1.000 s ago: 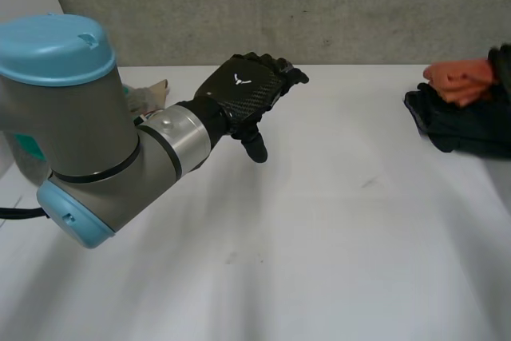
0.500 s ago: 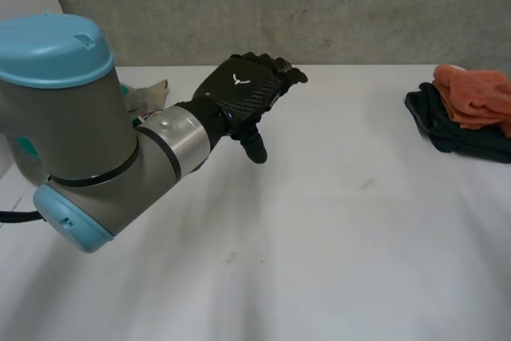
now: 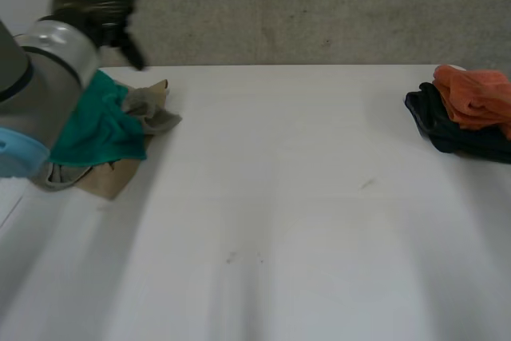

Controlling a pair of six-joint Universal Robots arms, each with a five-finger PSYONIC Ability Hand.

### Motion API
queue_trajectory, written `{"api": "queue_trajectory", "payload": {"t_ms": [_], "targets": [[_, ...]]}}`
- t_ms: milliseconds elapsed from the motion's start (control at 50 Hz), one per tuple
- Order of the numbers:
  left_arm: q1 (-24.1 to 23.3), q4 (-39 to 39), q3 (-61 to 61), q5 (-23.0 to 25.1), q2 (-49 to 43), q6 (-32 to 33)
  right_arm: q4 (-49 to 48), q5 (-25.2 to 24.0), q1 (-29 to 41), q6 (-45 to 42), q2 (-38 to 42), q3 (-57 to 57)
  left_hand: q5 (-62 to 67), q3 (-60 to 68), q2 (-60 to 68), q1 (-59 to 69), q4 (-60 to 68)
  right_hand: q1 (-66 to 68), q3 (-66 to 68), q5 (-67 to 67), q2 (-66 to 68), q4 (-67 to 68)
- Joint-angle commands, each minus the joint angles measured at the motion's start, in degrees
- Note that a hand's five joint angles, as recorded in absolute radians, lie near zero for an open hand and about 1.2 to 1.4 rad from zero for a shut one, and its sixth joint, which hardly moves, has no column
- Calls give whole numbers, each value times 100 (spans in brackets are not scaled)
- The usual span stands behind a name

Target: Fold the laundry.

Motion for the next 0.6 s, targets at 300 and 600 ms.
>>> {"api": "queue_trajectory", "payload": {"t_ms": [300,600], "targets": [[2326,1423,1776,1056,-4226,2665,-246,-704,1492,-762,24,2989,2475,2358,2432,2583,2459,-295,-213,-291,-211,-235],[1289,2530,-42,819,-1566,768,-255,-607,1466,-772,-46,2989,6735,6619,6693,6844,6719,-295,-213,-291,-211,-235]]}}
